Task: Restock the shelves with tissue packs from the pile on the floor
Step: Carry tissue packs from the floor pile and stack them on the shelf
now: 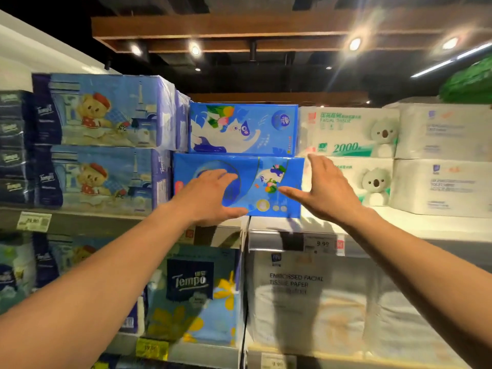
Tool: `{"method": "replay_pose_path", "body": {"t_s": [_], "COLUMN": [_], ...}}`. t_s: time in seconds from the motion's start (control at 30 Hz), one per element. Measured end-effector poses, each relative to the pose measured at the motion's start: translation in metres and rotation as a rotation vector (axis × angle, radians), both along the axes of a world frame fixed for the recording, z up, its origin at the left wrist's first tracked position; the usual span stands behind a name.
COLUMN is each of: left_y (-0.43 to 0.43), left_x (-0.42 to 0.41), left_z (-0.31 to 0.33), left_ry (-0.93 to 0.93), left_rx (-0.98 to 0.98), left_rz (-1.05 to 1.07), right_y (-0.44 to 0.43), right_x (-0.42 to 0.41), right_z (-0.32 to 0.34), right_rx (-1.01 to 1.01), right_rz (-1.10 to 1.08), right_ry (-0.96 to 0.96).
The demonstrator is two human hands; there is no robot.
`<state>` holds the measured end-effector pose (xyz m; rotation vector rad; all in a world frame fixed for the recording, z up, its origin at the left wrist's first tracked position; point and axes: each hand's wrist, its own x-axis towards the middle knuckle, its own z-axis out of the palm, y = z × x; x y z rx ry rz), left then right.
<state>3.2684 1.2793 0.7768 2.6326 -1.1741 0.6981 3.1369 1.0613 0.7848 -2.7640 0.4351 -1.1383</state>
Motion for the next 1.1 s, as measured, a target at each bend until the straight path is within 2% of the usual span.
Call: {"method": "replay_pose_path", "body": {"t_s": [0.1, 0.23, 0.5, 0.7, 0.83, 1.1], "left_y": [-0.011, -0.038, -0.122, -0.192, -0.24, -0.323], "left_x": [-0.043, -0.106, -0.267, -0.456, -0.604, -0.887], "left_z": [0.0, -0.022, -0.076, -0.129, -0.169, -0.204], "left_ry": [0.0, -0.023, 0.084, 0.163, 0.224, 0.299], "left_rx": [-0.026, 0.026, 0.214, 0.282, 0.323, 0.391], "left_rz": [-0.145, -0.33, -0.62, -0.899, -1.073, -1.351], "right_y": [0.009, 0.003, -0.045, -0.07, -0.077, -0.052], "right_x": [-0.045, -0.119, -0.314, -0.536, -0.706, -0.988], "right_z": [-0.011, -0.039, -0.103, -0.162, -0.195, -0.205], "right_rx": [-0.098, -0.167, -0.097, 0.085, 0.219, 0.398], "right_rz": [0.005, -0.116, -0.372, -0.541, -0.741, -1.12], "right_ry": [0.079, 0.225, 0.423, 0.488, 0.533, 0.458]}}
